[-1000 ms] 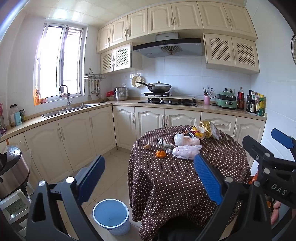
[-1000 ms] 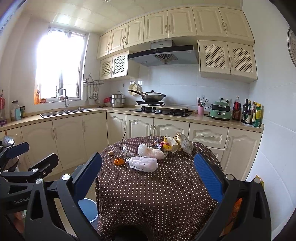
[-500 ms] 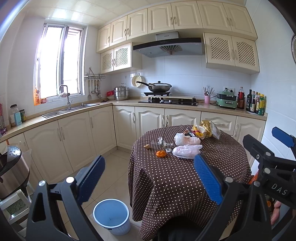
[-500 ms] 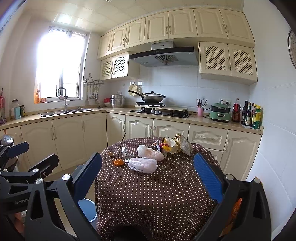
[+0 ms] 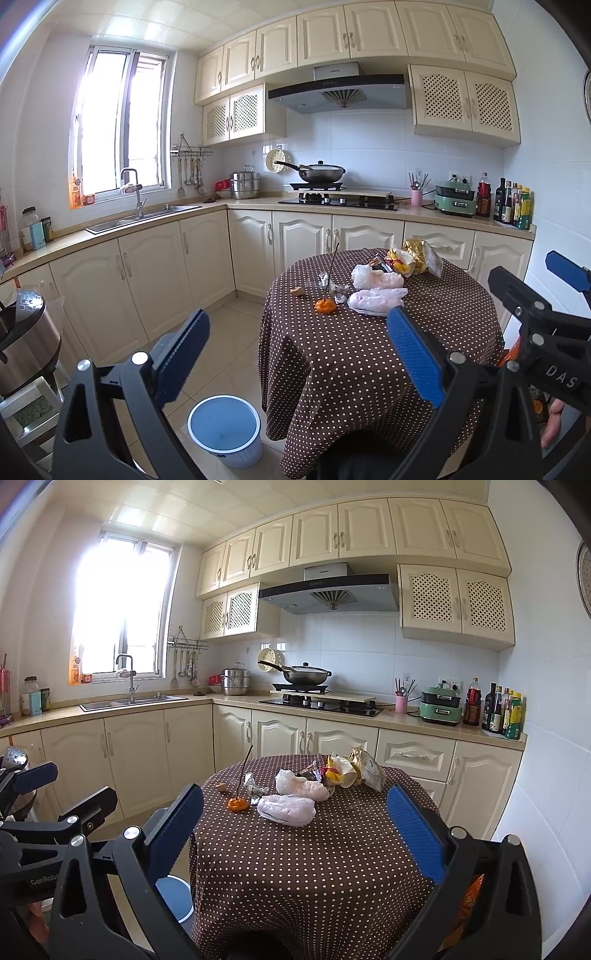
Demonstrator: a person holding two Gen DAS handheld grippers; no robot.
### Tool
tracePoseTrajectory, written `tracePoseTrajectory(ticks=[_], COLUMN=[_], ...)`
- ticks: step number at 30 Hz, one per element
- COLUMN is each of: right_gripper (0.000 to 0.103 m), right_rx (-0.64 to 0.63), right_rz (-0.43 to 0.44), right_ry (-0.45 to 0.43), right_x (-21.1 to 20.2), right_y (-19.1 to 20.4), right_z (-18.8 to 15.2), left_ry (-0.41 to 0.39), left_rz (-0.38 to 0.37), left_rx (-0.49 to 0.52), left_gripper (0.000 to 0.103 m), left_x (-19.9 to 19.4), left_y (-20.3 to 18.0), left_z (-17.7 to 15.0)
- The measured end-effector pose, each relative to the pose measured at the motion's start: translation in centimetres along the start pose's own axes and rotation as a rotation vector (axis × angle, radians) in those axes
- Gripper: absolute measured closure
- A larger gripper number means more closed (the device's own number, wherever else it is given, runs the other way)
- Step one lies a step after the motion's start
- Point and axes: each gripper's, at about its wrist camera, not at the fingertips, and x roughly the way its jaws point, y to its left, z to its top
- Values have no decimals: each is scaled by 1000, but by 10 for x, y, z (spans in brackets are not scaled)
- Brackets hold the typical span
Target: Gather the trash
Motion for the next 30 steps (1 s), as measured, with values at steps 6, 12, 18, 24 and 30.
tracePoseTrajectory(ticks=[6, 12, 18, 24, 30], right_gripper=[7, 7, 7, 7, 7], right_rx=[-6, -6, 1, 9, 25], right_rz=[-2, -1, -7, -9, 15], right_ry=[2, 4, 15, 44, 105], right_x=[0, 0, 5, 21, 51], right_y=[2, 2, 1, -1, -7], right_z=[-1, 1, 0, -7, -16], left_ry=[2, 4, 12, 49, 94], left_rz=[1, 2, 5, 23, 41], left_rx=[-2, -3, -7, -12, -3], left_gripper=[8, 8, 8, 8, 8], left_x=[2, 2, 4, 20, 47], left_y=[1, 1, 4, 9, 8], left_z=[0, 0, -2, -7, -12])
